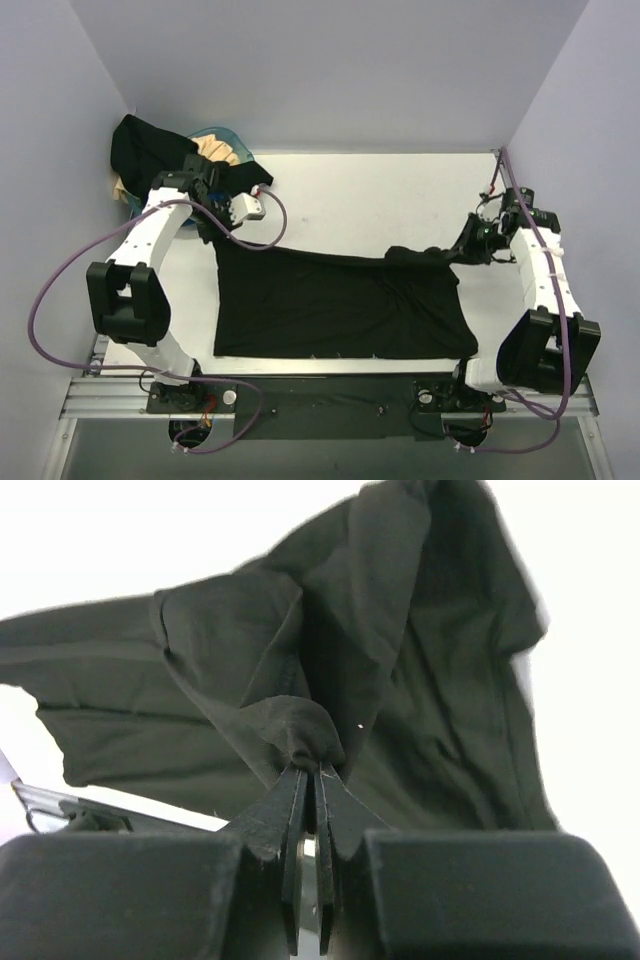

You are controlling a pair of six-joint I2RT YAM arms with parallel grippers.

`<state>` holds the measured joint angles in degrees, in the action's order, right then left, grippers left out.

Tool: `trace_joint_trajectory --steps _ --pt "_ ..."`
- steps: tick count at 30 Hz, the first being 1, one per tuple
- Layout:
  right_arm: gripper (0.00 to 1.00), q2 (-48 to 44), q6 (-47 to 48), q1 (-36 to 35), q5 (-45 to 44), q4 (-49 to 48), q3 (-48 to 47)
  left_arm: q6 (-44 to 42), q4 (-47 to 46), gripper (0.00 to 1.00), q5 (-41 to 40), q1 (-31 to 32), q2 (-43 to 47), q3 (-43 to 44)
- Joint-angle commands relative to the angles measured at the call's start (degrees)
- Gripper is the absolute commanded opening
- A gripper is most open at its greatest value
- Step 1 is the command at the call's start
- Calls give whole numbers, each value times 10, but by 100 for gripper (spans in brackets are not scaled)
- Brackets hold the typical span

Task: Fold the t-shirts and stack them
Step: Fold the other side of the tshirt into a rectangle

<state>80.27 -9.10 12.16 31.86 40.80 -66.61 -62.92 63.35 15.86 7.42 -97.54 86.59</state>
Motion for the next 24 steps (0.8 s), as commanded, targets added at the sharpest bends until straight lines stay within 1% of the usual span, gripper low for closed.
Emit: trace_joint_trajectory --steps 1,2,4,5,7,11,14,17,20,21,22,24 --pt "0 -42 -35 -7 0 40 87 -38 42 0 -1 9 38 -69" --pt "0 -46 -42 -6 -12 39 96 -36 31 0 -7 13 46 -101" --pt "0 -46 -44 1 -38 43 120 -31 -5 0 -29 21 55 -135" --pt "0 -44 -45 3 -61 46 121 -29 -21 0 -35 21 58 -146" --pt "0 -40 -48 13 -79 75 118 -33 -28 0 -45 20 60 -152" --pt "0 -42 -51 49 -90 105 128 -52 -36 0 -67 30 67 -185" --pt "0 -44 -57 78 -85 105 137 -34 -54 0 -63 51 67 -199" --pt "0 -55 -66 88 -83 123 120 -16 -59 0 -59 59 67 -182" --pt "0 -66 -72 88 -83 153 106 -33 -50 0 -78 60 66 -183" --pt "0 -70 -79 87 -75 157 125 -48 -48 0 -84 64 67 -192" --pt "0 -69 -81 87 -52 158 142 -51 -50 0 -94 66 69 -213" --pt "0 -63 -90 90 -40 154 187 -57 -56 0 -100 73 71 -241"
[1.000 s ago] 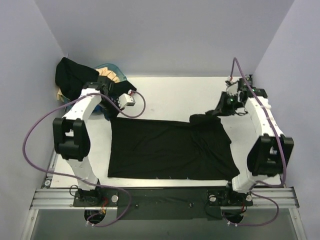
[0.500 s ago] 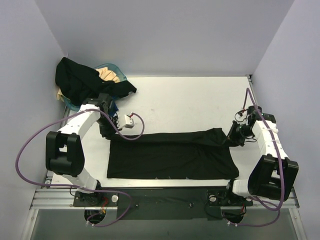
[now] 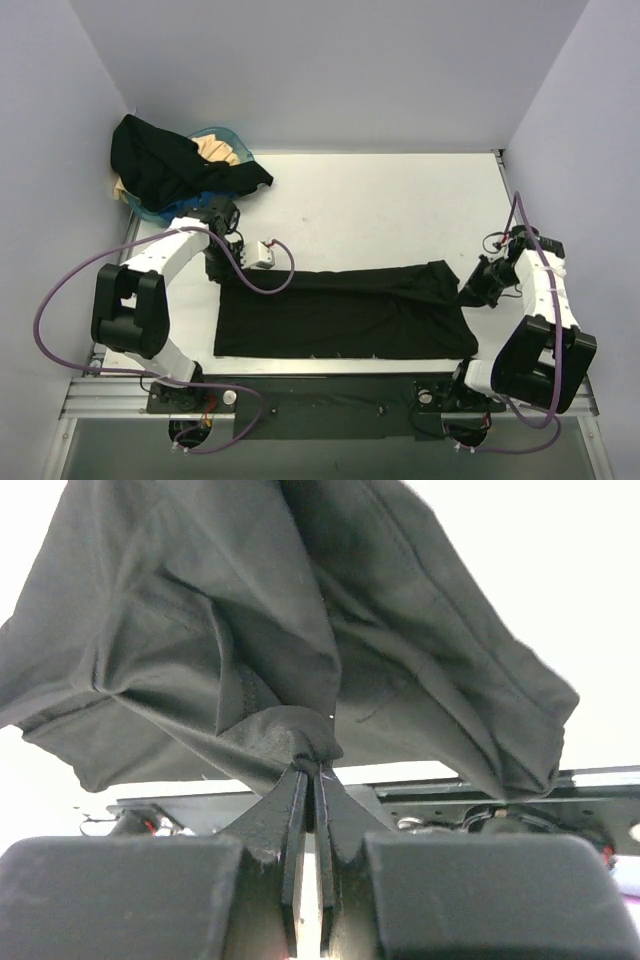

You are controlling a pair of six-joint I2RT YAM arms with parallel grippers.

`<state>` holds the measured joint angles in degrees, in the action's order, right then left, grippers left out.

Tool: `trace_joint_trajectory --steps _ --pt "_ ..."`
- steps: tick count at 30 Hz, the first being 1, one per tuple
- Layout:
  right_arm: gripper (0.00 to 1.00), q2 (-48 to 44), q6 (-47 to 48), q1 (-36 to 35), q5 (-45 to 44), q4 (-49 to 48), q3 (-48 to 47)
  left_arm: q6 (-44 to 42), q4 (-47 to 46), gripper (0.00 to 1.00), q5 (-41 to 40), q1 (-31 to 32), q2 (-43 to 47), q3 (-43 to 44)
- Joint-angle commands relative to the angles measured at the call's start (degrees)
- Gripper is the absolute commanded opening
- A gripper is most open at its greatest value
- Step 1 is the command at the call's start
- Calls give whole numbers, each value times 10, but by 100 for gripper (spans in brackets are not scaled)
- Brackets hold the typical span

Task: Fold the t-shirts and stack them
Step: Fold the other side of the tshirt into a rectangle

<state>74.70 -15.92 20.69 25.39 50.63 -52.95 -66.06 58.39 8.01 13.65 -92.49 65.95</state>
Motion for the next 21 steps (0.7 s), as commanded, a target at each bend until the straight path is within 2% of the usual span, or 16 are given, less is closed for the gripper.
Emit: trace_joint_trajectory --steps 1,11,12,13,14,15,18,19,20,21 --pt "0 -3 -24 12 26 49 73 -26 -12 0 -26 12 20 -43" --pt "0 54 -17 23 8 29 92 -29 -31 0 -47 17 -5 -52" --pt "0 55 -17 23 6 26 94 -30 -27 7 -48 17 -7 -48" --pt "0 55 -18 23 6 25 94 -29 -14 37 -45 19 -8 -44" --pt "0 57 -19 23 5 24 93 -30 -1 48 -41 21 -9 -28" --pt "0 59 -20 23 5 22 90 -31 22 65 -27 22 -9 -16" --pt "0 76 -16 19 -4 16 89 -8 69 69 35 24 -10 96" --pt "0 79 -15 19 -9 15 92 6 75 69 68 28 -14 159" --pt "0 84 -15 19 -10 8 94 53 75 69 81 43 -26 189" --pt "1 91 -16 19 -14 5 95 79 77 68 109 56 -35 259"
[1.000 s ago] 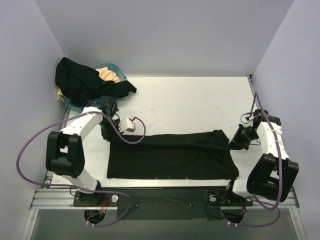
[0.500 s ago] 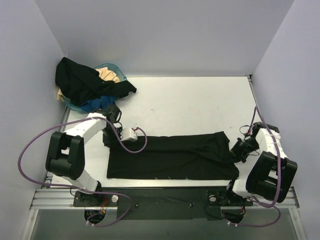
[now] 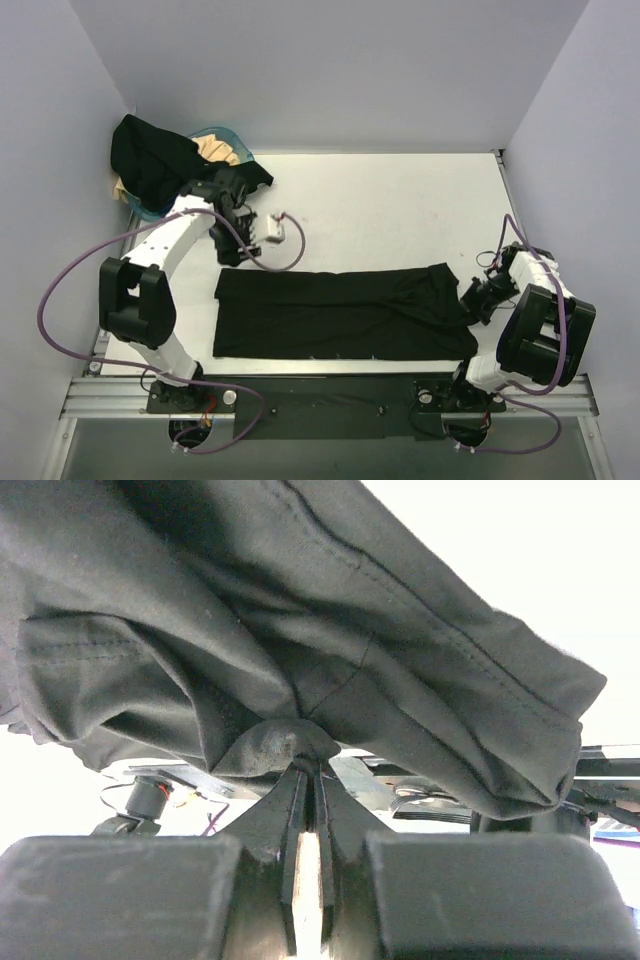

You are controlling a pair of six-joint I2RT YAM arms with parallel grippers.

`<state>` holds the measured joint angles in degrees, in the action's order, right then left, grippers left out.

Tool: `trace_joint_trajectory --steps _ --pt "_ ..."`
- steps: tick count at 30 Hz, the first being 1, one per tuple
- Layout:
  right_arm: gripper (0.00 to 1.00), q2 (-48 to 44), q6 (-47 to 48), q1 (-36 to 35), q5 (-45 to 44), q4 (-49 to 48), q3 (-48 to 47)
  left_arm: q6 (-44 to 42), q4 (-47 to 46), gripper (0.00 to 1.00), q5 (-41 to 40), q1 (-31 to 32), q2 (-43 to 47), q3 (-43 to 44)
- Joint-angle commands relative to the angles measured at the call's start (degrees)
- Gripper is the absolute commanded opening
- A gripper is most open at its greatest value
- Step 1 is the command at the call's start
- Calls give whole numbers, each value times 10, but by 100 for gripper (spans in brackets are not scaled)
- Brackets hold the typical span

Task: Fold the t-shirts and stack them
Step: Fold the other side of the tshirt into a rectangle

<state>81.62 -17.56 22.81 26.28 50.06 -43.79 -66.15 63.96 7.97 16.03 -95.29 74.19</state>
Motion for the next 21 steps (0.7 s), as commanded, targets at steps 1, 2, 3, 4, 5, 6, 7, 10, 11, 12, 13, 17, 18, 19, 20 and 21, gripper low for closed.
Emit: trace_joint_trajectory --steps 1,2,3,4,5,6,7,10,11,12,13,17,18,19,20,21 --pt "1 25 -1 -4 -25 3 5 131 23 65 142 62 -27 215" --pt "1 28 -2 -4 -26 0 5 159 26 62 158 84 -38 267" --pt "1 36 -2 -7 -27 -7 5 214 17 51 193 130 -58 293" --pt "1 42 -2 -8 -28 -8 4 258 -18 47 207 151 -67 316" --pt "1 46 -1 -12 -26 -11 4 326 -43 44 239 200 -81 321" --pt "1 49 0 -14 -26 -14 4 353 -96 43 247 222 -96 320" --pt "1 49 -1 -17 -26 -19 4 400 -119 43 265 266 -106 317" --pt "0 56 0 -22 -28 -23 -2 497 -226 48 294 333 -171 331" --pt "0 56 -1 -22 -30 -23 -5 515 -243 52 295 354 -185 338" --pt "0 59 -2 -22 -27 -26 -6 556 -289 54 290 372 -211 343" --pt "0 59 -2 -22 -26 -26 -6 571 -329 57 280 379 -222 345" --pt "0 58 1 -24 -25 -27 -6 625 -374 59 247 418 -288 373" --pt "0 59 2 -25 -24 -26 -6 636 -378 59 232 428 -305 376" --pt "0 58 3 -24 -24 -25 -7 642 -379 58 205 432 -315 386" --pt "0 58 6 -24 -23 -23 -5 650 -377 55 191 435 -334 391" --pt "0 57 9 -24 -23 -22 -6 656 -367 55 167 435 -343 407"
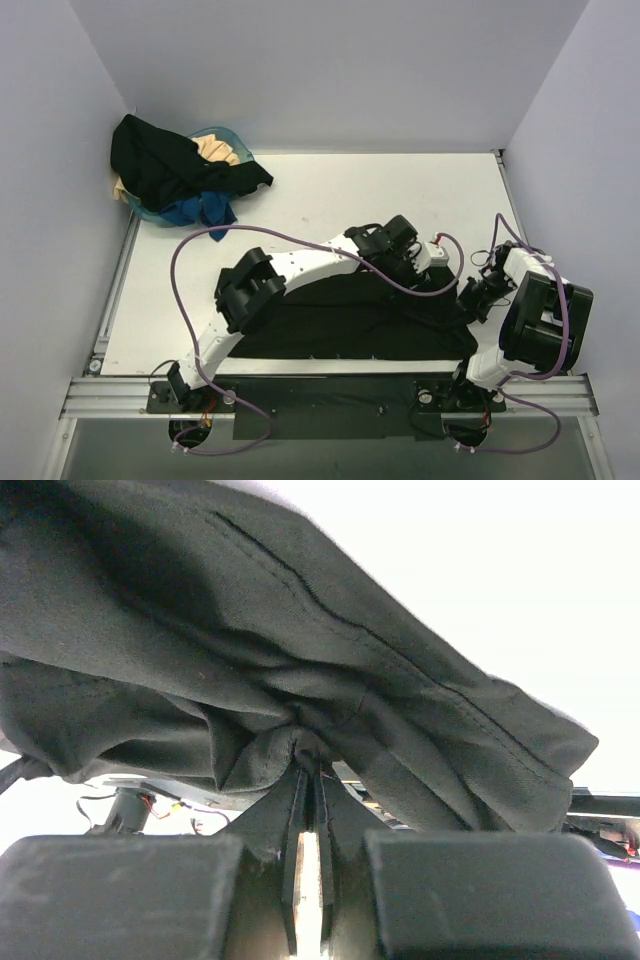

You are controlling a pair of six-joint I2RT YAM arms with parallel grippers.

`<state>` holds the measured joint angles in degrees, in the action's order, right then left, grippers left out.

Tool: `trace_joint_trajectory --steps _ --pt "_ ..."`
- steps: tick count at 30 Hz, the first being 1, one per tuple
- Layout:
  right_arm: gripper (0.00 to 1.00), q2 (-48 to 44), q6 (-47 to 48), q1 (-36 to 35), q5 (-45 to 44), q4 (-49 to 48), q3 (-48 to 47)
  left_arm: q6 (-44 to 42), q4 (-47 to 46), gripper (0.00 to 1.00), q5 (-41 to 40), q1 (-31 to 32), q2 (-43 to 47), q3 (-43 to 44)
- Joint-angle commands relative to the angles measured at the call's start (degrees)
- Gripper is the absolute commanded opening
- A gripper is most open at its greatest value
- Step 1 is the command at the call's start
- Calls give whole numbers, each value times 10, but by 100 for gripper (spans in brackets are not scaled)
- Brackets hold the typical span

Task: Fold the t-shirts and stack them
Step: Fold the other side of the tshirt into a rectangle

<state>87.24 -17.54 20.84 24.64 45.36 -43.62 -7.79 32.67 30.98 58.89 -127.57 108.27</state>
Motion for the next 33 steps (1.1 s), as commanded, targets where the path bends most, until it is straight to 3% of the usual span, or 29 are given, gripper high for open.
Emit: trace_joint_trajectory --steps 1,9,17,21,22,23,28,33 --pt "0 -2 9 -4 -6 26 -6 72 -47 54 -77 5 -36 74" --pt "0 -11 12 -4 -6 25 -5 38 -25 47 -81 5 -58 94" --pt "0 -6 15 -5 1 24 -8 -3 8 46 -87 12 -66 78" --pt "0 -3 15 -5 -1 24 -9 -9 16 31 -45 16 -66 76" --pt "0 -2 15 -5 -2 24 -10 -6 15 12 -28 15 -64 75" --pt "0 -2 15 -5 -1 24 -11 -4 18 0 -24 15 -62 76" --pt "0 -14 14 -5 -8 33 -9 24 13 0 6 0 -16 70" --pt "0 -20 17 -5 5 59 -6 12 10 0 22 -11 64 -11"
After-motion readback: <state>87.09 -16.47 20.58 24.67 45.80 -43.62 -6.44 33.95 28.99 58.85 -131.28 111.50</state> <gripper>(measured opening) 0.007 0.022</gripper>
